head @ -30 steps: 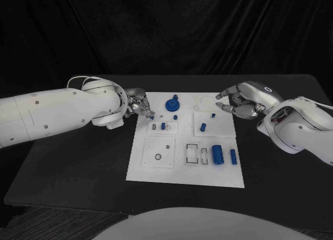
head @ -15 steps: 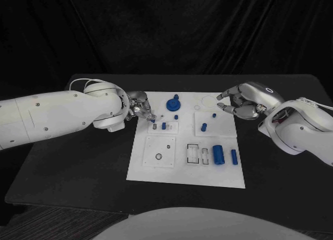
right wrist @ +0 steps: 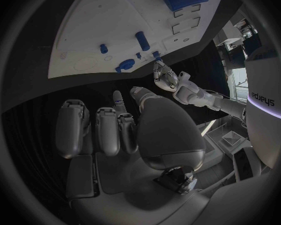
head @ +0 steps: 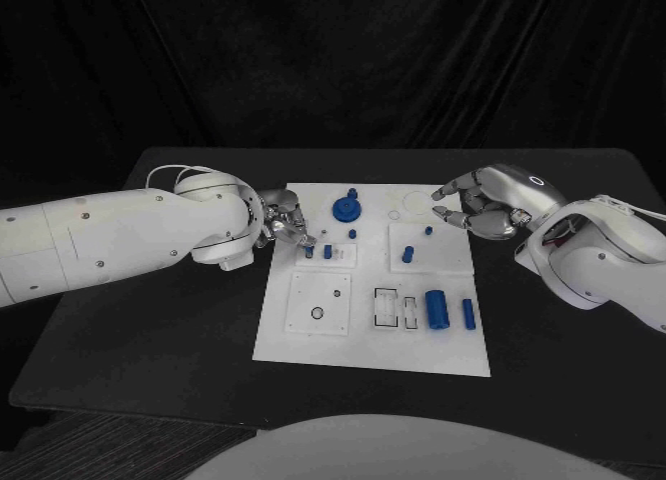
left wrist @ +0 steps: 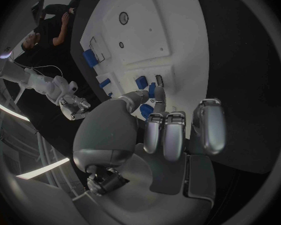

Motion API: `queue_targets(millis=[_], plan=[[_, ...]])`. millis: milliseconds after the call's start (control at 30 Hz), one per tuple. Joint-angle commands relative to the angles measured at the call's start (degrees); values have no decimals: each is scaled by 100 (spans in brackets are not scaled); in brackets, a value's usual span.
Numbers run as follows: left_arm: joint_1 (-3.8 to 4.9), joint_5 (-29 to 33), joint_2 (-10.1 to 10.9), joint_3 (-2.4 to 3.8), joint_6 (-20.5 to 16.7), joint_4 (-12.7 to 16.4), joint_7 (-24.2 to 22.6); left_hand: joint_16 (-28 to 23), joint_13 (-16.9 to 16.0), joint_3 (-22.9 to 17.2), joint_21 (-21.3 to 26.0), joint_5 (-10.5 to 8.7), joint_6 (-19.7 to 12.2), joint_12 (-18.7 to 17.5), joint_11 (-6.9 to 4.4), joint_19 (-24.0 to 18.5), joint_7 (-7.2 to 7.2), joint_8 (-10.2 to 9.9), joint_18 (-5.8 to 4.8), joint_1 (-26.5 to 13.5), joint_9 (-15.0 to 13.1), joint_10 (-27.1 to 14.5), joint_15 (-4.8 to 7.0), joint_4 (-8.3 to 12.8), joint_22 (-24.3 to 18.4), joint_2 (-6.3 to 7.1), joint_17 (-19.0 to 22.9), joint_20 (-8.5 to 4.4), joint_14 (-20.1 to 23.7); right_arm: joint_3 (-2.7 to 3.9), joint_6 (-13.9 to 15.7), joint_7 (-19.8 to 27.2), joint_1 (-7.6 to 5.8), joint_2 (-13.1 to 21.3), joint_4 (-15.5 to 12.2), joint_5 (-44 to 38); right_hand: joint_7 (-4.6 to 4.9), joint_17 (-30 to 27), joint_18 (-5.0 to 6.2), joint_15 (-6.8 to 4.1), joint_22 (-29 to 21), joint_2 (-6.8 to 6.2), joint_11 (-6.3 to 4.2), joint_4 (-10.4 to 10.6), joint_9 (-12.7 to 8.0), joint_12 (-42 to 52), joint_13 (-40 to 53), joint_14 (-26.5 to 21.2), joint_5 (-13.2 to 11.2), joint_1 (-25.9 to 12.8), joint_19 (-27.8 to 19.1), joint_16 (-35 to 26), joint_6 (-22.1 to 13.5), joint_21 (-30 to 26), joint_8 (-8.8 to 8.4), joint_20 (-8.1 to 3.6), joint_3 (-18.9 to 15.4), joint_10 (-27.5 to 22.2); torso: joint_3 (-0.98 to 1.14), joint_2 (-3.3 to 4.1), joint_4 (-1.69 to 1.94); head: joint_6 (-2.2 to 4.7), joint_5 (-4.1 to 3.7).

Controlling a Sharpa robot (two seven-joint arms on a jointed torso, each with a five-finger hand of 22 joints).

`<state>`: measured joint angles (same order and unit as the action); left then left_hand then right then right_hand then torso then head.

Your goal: Assemble the parts on the task board

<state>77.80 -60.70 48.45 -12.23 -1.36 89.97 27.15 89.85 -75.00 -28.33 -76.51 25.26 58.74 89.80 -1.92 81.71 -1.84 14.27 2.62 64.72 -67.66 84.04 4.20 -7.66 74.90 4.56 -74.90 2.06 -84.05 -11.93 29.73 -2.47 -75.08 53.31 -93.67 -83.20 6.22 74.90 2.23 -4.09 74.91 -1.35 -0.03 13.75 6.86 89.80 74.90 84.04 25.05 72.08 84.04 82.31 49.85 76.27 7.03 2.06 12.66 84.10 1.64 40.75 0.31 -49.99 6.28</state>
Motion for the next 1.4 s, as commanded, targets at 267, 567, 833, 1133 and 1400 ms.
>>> queue_targets(millis=[267, 567, 833, 1133, 1400], plan=[[-76, 43, -30, 4, 77, -27, -72, 15, -1461, -44, 50, -41, 3, -27, -26, -51, 25, 11, 88, -15, -3, 557, 37, 12, 1044, -46, -1510, -12, -595, 3, -22, -83, 15, 8, -11, -37, 5, 193, 94, 45, 1087, 4, 37, -26, -6, -3, 1448, 355, 42, 69, 177, -4, 28, -18, -20, 45, 29, 557, 3, 2, -2, -1, 1], [-108, 43, -6, 3, 79, -48, -68, 15, -1455, -53, 54, -44, 1, -33, -26, -54, 25, 11, 88, -17, -4, 552, 36, 18, 1043, -52, -1510, -11, -595, 3, -17, -79, 19, 6, -5, -37, 5, 193, 94, 45, 1087, 4, 37, -26, -6, -3, 1448, 355, 42, 69, 177, -4, 28, -18, -20, 45, 29, 557, 7, -2, -4, -1, 4], [-113, 43, 7, 3, 79, -47, -73, 15, -1455, -53, 54, -44, 1, -33, -26, -54, 25, 11, 88, -17, -4, 552, 36, 18, 1043, -52, -1510, -11, -595, 3, -21, -83, 25, 9, -3, -37, 6, 197, 93, 45, 1087, 2, 37, -31, -7, -3, 1448, 355, 56, 73, 177, -2, 29, -16, -22, 46, 35, 557, 4, -10, 2, -1, 7], [-115, 43, 10, 3, 107, -49, -73, 15, -1452, -84, 56, -38, 1, -38, -25, -56, 25, 12, 88, -15, -6, 548, 35, 39, 1043, -72, -1510, -10, -595, 3, -22, -83, 31, 2, 2, -37, 6, 197, 93, 45, 1087, 2, 37, -31, -7, -3, 1448, 355, 56, 73, 177, -2, 29, -16, -22, 46, 35, 557, 2, -11, -4, -1, 19], [-117, 43, 3, 3, 193, -59, -45, 15, -1417, -91, 65, -38, 1, -79, -24, -62, 24, 12, 90, -17, -6, 515, 34, 43, 1040, -76, -1510, -10, -595, 3, -22, -84, 35, -3, 5, -37, 6, 197, 93, 45, 1087, 2, 37, -31, -7, -3, 1448, 355, 56, 73, 177, -2, 29, -16, -22, 46, 35, 557, 4, -8, -2, -1, 20]])
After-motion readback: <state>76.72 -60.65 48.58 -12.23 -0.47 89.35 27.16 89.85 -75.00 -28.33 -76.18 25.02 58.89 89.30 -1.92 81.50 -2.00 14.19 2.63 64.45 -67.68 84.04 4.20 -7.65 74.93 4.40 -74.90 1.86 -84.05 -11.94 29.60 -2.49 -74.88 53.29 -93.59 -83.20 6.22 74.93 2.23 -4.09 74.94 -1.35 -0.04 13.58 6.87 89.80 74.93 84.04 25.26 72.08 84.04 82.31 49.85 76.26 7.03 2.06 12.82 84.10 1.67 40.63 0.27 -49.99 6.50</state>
